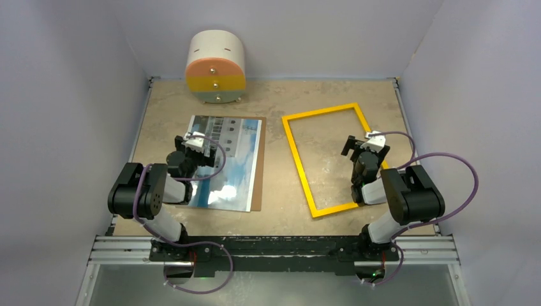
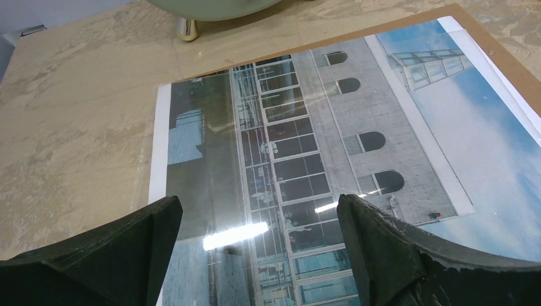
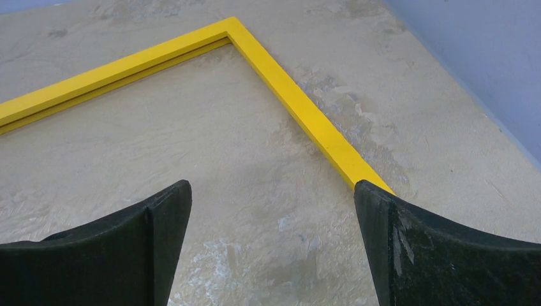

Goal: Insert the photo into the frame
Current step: Turn over the photo frame at the center of the board.

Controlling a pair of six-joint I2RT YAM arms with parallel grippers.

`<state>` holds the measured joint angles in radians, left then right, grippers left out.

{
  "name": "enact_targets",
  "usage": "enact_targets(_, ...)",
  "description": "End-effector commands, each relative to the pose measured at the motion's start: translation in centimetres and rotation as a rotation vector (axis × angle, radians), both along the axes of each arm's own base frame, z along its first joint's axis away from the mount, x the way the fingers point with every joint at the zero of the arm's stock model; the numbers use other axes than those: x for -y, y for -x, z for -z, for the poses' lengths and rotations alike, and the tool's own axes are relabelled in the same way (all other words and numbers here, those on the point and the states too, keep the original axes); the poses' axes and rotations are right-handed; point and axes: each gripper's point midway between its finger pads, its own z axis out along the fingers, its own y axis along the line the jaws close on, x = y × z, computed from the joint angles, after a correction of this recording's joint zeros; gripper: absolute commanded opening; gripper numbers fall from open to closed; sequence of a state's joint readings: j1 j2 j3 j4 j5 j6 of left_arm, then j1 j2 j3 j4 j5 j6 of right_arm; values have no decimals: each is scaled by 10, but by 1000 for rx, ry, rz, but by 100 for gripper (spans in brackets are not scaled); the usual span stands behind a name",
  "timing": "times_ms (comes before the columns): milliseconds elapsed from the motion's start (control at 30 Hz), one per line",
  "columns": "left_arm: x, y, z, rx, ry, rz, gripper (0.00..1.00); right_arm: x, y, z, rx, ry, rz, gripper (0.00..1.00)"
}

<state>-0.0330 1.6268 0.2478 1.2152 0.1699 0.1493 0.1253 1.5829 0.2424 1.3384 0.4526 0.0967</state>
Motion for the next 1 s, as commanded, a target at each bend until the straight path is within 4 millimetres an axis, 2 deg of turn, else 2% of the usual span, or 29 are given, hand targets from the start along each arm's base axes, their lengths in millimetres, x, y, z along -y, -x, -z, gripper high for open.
enact_targets(0,-3,-8,-18,67,6,-13,100,0,-6,-16,61,1,3,99)
enact_targets(200,-2,-9,-23,59,39,16,100,0,-6,-15,58,0,-1,99)
enact_targets(233,-4,-10,-30,78,47,19,100,0,-6,-14,55,-6,1,99)
enact_targets(300,-13,-17,-40,55,69,4,100,2,-5,-15,55,-16,18,99)
enact_targets(367,-16,-29,-45,-37,48,9,100,4,-6,-23,76,2,27,99)
enact_targets(433,-18,-41,-57,-104,15,16,100,-4,-11,-29,60,30,-24,99)
enact_targets(500,-21,-51,-74,-149,-7,14,100,1,-20,-36,-41,43,59,99)
enact_targets(533,-22,-51,-72,-216,-10,15,100,0,-35,-48,-91,-8,98,99)
enact_targets(567,-21,-55,-80,-244,-10,24,100,2,-40,-49,-139,-64,145,99)
enact_targets(633,-18,-58,-91,-311,12,50,100,20,-41,-52,-157,-230,361,99)
enact_targets(667,-15,-58,-95,-343,26,63,100,22,-44,-52,-185,-311,393,99)
enact_targets(733,-10,-55,-100,-394,49,90,100,13,-55,-46,-263,-509,302,99)
enact_targets(767,-4,-50,-101,-432,51,131,100,-8,-62,-44,-309,-594,183,99)
enact_targets(800,2,-42,-103,-475,45,187,100,-16,-69,-50,-300,-610,124,99)
enact_targets(833,5,-39,-114,-496,38,223,100,-27,-76,-58,-288,-594,40,99)
enact_targets(867,6,-34,-116,-526,39,236,100,-45,-78,-63,-279,-584,-50,99)
enact_targets(967,6,-25,-115,-567,53,256,100,-96,-71,-54,-374,-430,-155,99)
